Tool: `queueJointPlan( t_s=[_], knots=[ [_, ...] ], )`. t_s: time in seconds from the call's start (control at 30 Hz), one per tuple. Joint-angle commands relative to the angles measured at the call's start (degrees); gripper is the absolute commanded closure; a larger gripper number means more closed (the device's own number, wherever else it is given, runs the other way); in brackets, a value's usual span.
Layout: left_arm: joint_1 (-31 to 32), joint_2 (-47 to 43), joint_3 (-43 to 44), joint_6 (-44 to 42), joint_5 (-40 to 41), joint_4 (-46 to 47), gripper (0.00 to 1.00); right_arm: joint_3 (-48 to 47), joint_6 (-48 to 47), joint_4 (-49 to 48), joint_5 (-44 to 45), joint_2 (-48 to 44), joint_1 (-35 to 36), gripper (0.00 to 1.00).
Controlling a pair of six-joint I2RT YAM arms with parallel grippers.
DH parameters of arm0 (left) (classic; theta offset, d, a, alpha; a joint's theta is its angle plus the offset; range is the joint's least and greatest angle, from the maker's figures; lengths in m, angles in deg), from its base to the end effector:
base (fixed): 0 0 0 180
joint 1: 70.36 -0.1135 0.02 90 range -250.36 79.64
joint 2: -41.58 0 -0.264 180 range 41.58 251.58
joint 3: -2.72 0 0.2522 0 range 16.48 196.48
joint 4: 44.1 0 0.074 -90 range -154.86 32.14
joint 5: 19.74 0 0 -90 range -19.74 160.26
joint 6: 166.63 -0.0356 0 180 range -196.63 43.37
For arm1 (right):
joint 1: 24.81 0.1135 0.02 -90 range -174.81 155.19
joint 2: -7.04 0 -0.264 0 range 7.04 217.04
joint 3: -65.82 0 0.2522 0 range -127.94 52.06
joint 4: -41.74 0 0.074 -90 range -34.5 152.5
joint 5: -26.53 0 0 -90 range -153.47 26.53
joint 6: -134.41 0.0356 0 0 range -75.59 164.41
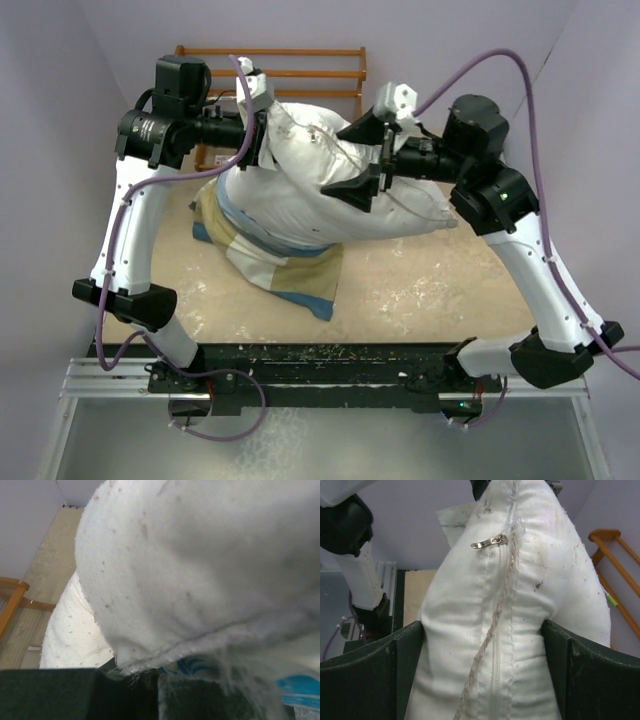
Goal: Remove the pillowcase from the pillow
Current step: Remove the pillow from the pillowcase.
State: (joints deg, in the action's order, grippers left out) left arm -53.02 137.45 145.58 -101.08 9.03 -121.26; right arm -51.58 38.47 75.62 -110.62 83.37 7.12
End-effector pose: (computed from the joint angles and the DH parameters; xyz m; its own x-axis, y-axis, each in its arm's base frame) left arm 0.2750 -0.1186 0.5147 -0.0779 0.2330 -0.9693 0.9876 0.1506 -0.0432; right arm 0.1943 0.1518 0.5480 0.2068 0.0459 -0.9773 -0.9608 0.1983 -0.1939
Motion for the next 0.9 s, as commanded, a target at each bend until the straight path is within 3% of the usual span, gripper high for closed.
queueJointPlan(
  t_s=[0.0,0.07,0.13,0.17,0.23,0.27,0.3,0.33,0.37,0.47,0.67,0.87],
  knots=[
    [0.4,-0.8,1.0,1.4,2.3,4.6,1.0,-0.5,-2.5,8.9,17.4,3.9,5.3,0.0],
    [0.6,-0.8,1.1,1.8,2.3,4.6,1.0,-0.4,-2.8,9.2,27.7,5.4,5.4,0.01],
    [0.8,-0.8,1.1,1.9,2.2,4.4,1.0,-0.8,-3.2,8.3,34.7,6.4,5.3,0.15],
    [0.8,-0.9,1.1,1.9,2.3,4.3,1.0,-0.9,-3.6,6.9,37.3,6.4,5.3,0.33],
    [0.8,-1.3,0.8,1.9,2.6,4.3,1.0,0.4,-3.8,0.9,41.2,4.9,4.5,0.77],
    [0.8,-1.5,0.7,2.1,3.1,4.2,0.9,1.1,-2.2,-1.9,40.4,3.9,3.3,0.93],
    [0.8,-1.7,0.5,2.2,4.0,4.0,0.56,1.6,0.2,-4.5,38.3,2.9,1.6,1.0],
    [0.8,-2.0,0.2,2.1,5.3,3.3,0.18,2.3,2.7,-7.1,35.3,2.0,-1.1,1.0],
    [0.6,-2.5,-0.8,1.5,8.0,2.3,0.02,2.9,5.3,-9.1,32.9,1.2,-3.8,1.0],
    [-4.6,-6.4,-9.7,-0.6,10.7,2.0,0.0,4.2,6.3,-12.0,32.3,-0.4,-7.0,1.0],
    [-25.4,-15.0,-35.3,-5.0,9.9,6.5,0.0,13.3,2.1,-19.0,25.1,-5.1,-8.9,1.0],
    [-32.1,-18.6,-49.8,-8.0,8.3,11.0,0.02,15.1,2.8,-19.3,20.5,-3.5,-10.2,1.0]
  ],
)
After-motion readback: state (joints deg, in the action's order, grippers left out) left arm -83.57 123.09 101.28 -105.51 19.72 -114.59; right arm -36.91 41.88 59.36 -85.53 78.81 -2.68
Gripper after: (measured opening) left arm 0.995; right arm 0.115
